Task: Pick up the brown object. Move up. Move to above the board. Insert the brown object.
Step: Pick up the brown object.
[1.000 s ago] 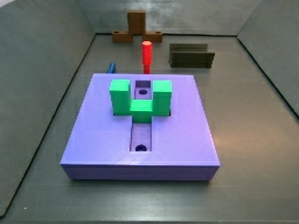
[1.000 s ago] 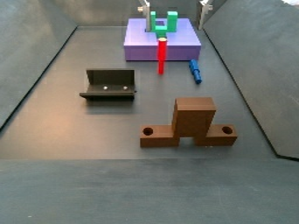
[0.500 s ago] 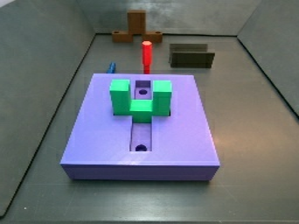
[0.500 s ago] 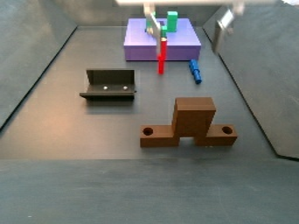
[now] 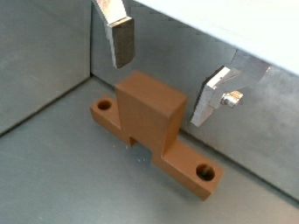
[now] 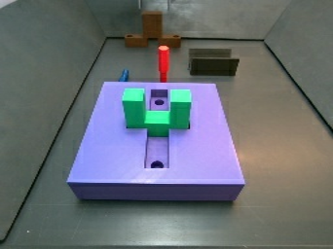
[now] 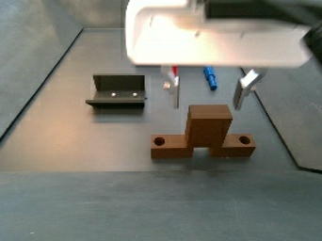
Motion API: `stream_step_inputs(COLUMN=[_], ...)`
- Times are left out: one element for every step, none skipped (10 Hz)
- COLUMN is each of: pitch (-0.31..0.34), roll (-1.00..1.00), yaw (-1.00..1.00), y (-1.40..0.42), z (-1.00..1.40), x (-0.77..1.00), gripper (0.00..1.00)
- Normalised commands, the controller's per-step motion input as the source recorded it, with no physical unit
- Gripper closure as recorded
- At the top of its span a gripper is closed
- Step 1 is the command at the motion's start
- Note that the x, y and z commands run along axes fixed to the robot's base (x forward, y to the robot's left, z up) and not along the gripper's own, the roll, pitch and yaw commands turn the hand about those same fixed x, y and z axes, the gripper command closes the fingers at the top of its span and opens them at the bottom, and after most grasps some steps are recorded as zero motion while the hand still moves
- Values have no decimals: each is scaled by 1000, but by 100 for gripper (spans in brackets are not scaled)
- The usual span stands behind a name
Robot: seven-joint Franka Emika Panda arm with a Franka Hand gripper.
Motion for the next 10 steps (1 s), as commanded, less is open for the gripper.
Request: stream_step_inputs(pitch=[-47, -43, -31, -70, -50, -24, -46, -11, 0, 0], roll=[-129, -91, -34, 0, -16, 0, -14, -14, 0, -49], yaw=[0, 0, 0, -14, 0, 0, 0, 0, 0, -26], y=[0, 0, 0, 14, 49, 234, 411, 114, 37, -6], z=[-234, -189, -157, -46, -191, -289, -314, -271, -266, -163], x=[0, 0, -129, -343, -111, 0, -94, 3, 20, 31], gripper=[0, 0, 0, 0, 0, 0, 0, 0, 0, 0])
